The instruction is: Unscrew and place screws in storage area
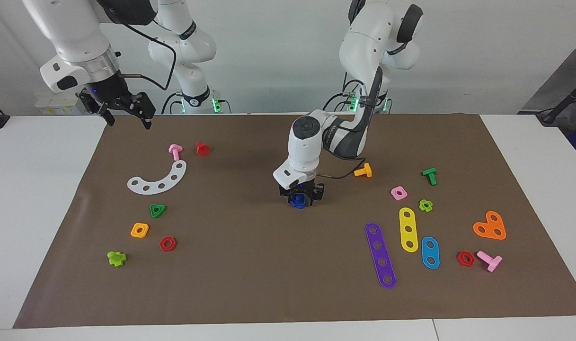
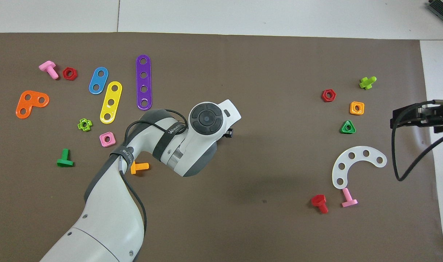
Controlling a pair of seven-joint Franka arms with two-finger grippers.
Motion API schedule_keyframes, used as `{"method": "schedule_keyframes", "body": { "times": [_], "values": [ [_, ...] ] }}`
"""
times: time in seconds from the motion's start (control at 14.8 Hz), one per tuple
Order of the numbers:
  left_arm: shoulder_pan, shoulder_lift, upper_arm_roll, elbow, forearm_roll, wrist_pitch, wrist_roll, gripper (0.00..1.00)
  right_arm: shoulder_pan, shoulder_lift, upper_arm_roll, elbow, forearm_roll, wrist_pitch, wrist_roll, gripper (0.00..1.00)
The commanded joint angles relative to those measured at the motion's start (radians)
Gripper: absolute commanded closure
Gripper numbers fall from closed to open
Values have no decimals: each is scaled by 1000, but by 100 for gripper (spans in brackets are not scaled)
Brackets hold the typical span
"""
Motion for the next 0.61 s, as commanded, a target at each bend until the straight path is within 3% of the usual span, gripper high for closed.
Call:
{"method": "schedule_keyframes", "body": {
  "times": [0.0,0.54],
  "values": [
    [-13,-12,11,-18,17,19,-1,23,-4,-13,1,-9,4,-11,-18,0],
    [-15,-14,11,-13,8,6,-1,32,-4,-13,1,-9,4,-11,-18,0]
  ]
}}
